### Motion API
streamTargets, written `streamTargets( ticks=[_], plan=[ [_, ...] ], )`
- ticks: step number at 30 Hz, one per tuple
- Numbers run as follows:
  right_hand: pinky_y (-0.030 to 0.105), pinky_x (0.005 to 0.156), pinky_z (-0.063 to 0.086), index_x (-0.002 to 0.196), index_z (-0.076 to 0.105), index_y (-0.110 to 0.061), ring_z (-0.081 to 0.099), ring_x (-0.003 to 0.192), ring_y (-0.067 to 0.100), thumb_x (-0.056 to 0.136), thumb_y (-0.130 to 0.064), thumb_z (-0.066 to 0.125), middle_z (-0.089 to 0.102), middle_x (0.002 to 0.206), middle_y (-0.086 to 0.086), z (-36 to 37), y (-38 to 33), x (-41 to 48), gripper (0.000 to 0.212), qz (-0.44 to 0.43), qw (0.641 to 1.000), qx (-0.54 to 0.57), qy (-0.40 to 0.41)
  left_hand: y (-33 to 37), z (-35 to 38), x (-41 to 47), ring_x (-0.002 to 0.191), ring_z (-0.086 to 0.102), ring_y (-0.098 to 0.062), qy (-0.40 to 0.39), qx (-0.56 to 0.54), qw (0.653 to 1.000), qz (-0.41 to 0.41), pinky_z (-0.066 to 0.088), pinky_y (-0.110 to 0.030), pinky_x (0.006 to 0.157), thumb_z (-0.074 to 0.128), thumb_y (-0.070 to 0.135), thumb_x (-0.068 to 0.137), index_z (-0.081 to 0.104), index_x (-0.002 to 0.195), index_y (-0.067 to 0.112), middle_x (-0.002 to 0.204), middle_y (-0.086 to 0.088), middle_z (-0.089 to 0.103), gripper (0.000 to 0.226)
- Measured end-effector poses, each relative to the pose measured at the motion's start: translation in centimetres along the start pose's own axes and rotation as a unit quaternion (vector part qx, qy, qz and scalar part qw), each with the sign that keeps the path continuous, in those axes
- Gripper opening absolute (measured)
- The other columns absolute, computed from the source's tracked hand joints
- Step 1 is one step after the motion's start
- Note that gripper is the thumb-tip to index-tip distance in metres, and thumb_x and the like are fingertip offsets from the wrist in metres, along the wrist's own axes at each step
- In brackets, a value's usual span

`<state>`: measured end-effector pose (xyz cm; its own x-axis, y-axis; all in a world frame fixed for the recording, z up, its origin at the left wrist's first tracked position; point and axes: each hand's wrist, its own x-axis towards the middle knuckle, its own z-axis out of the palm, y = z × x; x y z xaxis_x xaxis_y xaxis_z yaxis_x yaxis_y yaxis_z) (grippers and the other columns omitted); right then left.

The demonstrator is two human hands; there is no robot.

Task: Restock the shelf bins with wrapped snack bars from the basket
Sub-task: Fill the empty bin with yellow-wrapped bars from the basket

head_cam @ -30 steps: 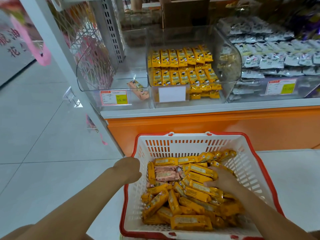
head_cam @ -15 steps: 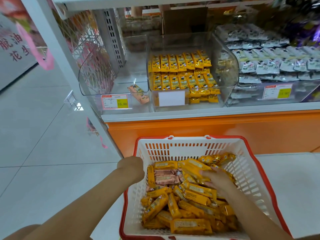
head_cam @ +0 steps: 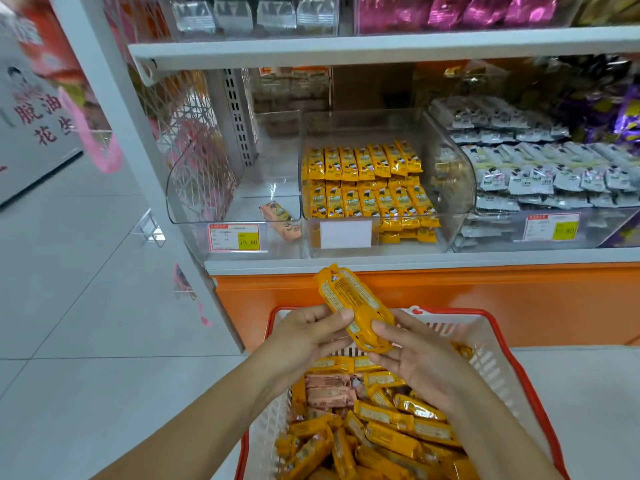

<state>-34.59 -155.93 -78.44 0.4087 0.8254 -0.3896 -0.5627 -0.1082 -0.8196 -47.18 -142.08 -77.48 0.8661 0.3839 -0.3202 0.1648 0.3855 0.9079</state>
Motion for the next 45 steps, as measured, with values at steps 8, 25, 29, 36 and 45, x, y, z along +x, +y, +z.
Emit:
streamTargets(
  ticks=[8, 25, 29, 36, 45],
  plan=[
    [0.031, 0.076, 0.056, 0.106, 0.067, -0.003, 0.070, 0.091, 0.026, 0.071, -0.027, 0.081, 0.073, 0.101, 0.011, 0.6, -0.3, -0.3, 0.045, -0.052, 0.996, 0.041, 0.052, 0.7, 0.5, -0.1, 0.097, 0.067, -0.027, 0.033, -0.078, 0.996, 0.011, 0.057, -0.034, 0.080, 0.067, 0.013, 0.077, 0.062, 0.111, -0.007, 0.111, -0.020, 0.068, 0.039],
    [0.028, 0.045, 0.052, 0.118, 0.059, 0.005, 0.060, 0.059, 0.024, 0.069, -0.015, 0.080, 0.061, 0.084, 0.022, 0.9, -1.1, -0.9, 0.057, 0.041, 0.962, 0.271, -0.010, 1.8, 0.7, 1.0, 0.101, 0.062, -0.037, 0.120, -0.045, 0.990, -0.053, 0.049, -0.052, 0.095, 0.048, 0.033, 0.096, 0.058, 0.116, -0.009, 0.111, -0.032, 0.061, 0.047],
    [0.027, 0.048, 0.053, 0.103, 0.071, 0.005, 0.057, 0.062, 0.022, 0.085, -0.018, 0.057, 0.062, 0.085, 0.020, 0.9, -1.1, -0.9, 0.032, 0.044, 0.963, 0.266, -0.014, 1.9, 0.8, 0.7, 0.094, 0.061, -0.027, 0.063, -0.046, 0.996, -0.032, 0.056, -0.036, 0.084, 0.064, 0.023, 0.080, 0.062, 0.108, -0.006, 0.102, -0.020, 0.064, 0.040],
    [0.025, 0.047, 0.046, 0.103, 0.072, 0.001, 0.053, 0.057, 0.019, 0.047, -0.020, 0.094, 0.059, 0.080, 0.016, 0.8, -0.6, -0.7, 0.065, 0.046, 0.972, 0.227, -0.050, 2.1, 0.8, 0.5, 0.100, 0.065, -0.032, 0.061, -0.010, 0.998, -0.033, 0.057, -0.038, 0.085, 0.078, 0.030, 0.059, 0.059, 0.117, -0.006, 0.111, -0.023, 0.067, 0.071],
    [0.025, 0.051, 0.050, 0.120, 0.063, -0.005, 0.059, 0.072, 0.021, 0.087, -0.016, 0.055, 0.066, 0.102, 0.017, 1.2, -1.1, -1.6, 0.036, 0.060, 0.981, 0.179, -0.043, 2.7, 0.9, 0.6, 0.091, 0.070, -0.016, 0.087, 0.021, 0.996, -0.023, 0.057, -0.033, 0.080, 0.076, 0.042, 0.053, 0.061, 0.112, 0.013, 0.101, -0.003, 0.073, 0.068]
  ],
)
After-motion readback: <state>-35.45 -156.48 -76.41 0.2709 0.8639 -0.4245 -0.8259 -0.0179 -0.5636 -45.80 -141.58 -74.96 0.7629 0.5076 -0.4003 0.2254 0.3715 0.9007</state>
